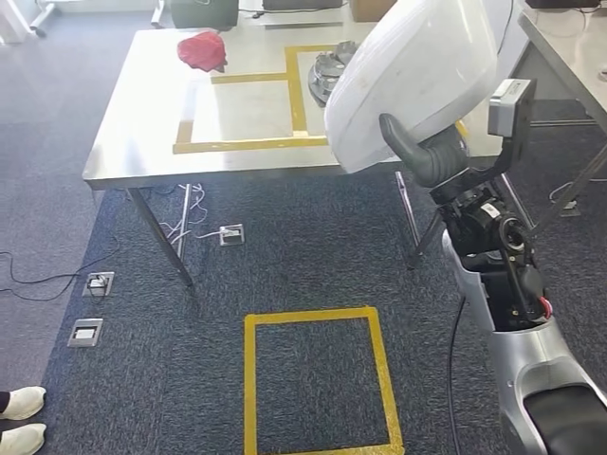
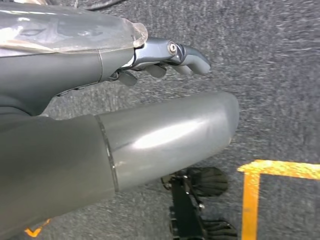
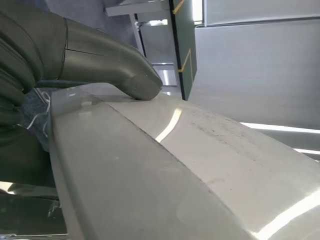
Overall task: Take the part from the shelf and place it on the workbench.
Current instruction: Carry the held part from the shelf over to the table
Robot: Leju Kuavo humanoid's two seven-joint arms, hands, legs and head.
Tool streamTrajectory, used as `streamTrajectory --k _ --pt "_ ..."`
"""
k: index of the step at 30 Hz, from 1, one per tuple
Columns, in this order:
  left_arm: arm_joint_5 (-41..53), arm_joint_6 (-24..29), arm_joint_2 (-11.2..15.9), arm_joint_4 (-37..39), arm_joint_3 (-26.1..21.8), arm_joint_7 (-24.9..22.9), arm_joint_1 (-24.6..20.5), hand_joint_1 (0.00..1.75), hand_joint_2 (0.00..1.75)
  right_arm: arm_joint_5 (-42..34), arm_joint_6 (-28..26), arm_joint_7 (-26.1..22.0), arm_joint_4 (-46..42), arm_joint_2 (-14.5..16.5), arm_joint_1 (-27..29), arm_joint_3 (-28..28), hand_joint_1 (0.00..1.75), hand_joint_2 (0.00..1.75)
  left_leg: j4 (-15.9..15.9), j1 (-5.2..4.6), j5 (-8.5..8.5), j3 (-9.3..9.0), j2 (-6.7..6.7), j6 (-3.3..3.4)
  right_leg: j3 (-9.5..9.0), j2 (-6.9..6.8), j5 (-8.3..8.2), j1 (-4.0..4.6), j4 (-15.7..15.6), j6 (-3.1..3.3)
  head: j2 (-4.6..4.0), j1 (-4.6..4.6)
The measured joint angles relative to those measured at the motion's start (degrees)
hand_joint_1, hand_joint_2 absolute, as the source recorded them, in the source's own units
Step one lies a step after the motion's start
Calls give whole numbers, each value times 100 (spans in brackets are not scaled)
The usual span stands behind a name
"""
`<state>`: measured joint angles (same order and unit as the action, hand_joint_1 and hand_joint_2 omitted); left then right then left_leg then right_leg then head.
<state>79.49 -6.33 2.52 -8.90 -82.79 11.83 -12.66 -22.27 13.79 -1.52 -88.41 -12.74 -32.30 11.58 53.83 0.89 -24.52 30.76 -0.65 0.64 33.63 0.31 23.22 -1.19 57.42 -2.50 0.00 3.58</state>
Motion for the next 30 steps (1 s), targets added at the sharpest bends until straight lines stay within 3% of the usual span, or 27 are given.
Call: streamTrajectory --k 1,4,6,7,9,10,11,12,14,16,19,21,22,24,25,26,27,29,30 --pt "-5 3 -1 0 0 1 0 0 0 2 4 -4 11 0 -16 6 175 175 11 -6 -23 0 -5 -34 -89 6 -42 5 -198 25 0 4" --pt "-13 11 -2 0 0 3 8 0 0 8 -3 -6 28 0 -41 15 175 175 27 0 -60 24 -3 -122 -156 18 25 24 -297 146 0 -30" --pt "-13 12 -6 0 0 8 3 0 0 8 -8 -11 26 0 -67 14 175 175 307 13 -213 151 13 -176 -214 10 47 14 -333 223 0 -76" --pt "-13 12 -6 0 0 10 2 0 0 8 -8 -11 25 0 -77 15 175 175 636 17 -350 326 21 -194 -245 2 62 11 -345 258 0 -112" --pt "-13 12 -7 0 0 13 14 0 0 8 -9 -4 24 0 -76 20 175 175 1500 14 -618 843 26 -208 -281 -9 103 29 -348 308 0 -181" --pt "-13 12 -7 0 0 13 28 0 0 8 -9 2 24 0 -66 24 175 175 1790 13 -649 1054 27 -204 -304 -8 126 41 -348 322 0 -200" --pt "-13 12 -8 0 0 16 41 0 0 8 -10 9 24 0 -59 29 175 175 1864 11 -567 1162 26 -190 -336 -3 153 52 -348 330 0 -212" --pt "-14 12 -8 0 0 19 49 0 0 8 -9 15 24 0 -53 34 175 175 1681 7 -370 1137 26 -163 -377 3 183 62 -348 330 0 -225" --pt "-15 12 0 0 0 27 52 0 0 8 -9 24 19 0 -53 46 175 175 848 -23 141 829 27 -73 -467 12 253 77 -350 319 0 -246" --pt "-15 12 14 0 0 36 48 0 0 16 -9 29 14 0 -58 54 175 175 209 -67 372 554 41 -6 -513 27 325 103 -348 279 0 -259" --pt "-14 9 17 0 0 47 44 0 0 65 -15 33 11 0 -65 60 175 175 62 -86 323 468 49 39 -540 31 410 110 -364 188 0 -250" --pt "-13 1 13 0 0 52 39 0 0 79 -27 31 9 0 -86 62 175 175 19 -61 297 407 42 84 -480 16 553 101 -185 128 0 -231" --pt "-13 -9 11 0 0 53 34 0 0 80 -34 30 8 0 -104 62 175 175 2 -48 280 370 42 108 -353 11 692 95 92 102 0 -208" --pt "-12 -25 9 0 0 54 27 0 0 80 -43 29 14 0 -117 66 175 175 2 -49 225 310 41 147 70 6 983 81 907 62 0 -156" --pt "-11 -33 7 0 0 54 28 0 0 80 -45 30 20 0 -100 67 175 175 4 -48 192 273 39 152 283 6 1045 70 1253 45 0 -133" --pt "-10 -37 5 0 0 54 31 0 0 80 -45 30 27 0 -78 69 175 175 7 -47 154 225 34 151 410 5 980 55 1392 32 0 -111" --pt "-11 -38 3 0 0 53 34 0 0 80 -45 29 35 0 -63 71 175 175 11 -44 110 167 27 144 436 3 802 38 1309 22 0 -89" --pt "-12 -39 1 0 0 52 37 0 0 80 -40 19 45 0 -64 74 175 175 25 -39 8 43 15 112 235 -3 249 9 623 16 0 -35" --pt "-13 -39 1 0 0 52 34 0 0 80 -35 11 50 0 -74 78 175 175 41 -45 -38 0 10 86 106 -5 58 15 287 21 0 -20"
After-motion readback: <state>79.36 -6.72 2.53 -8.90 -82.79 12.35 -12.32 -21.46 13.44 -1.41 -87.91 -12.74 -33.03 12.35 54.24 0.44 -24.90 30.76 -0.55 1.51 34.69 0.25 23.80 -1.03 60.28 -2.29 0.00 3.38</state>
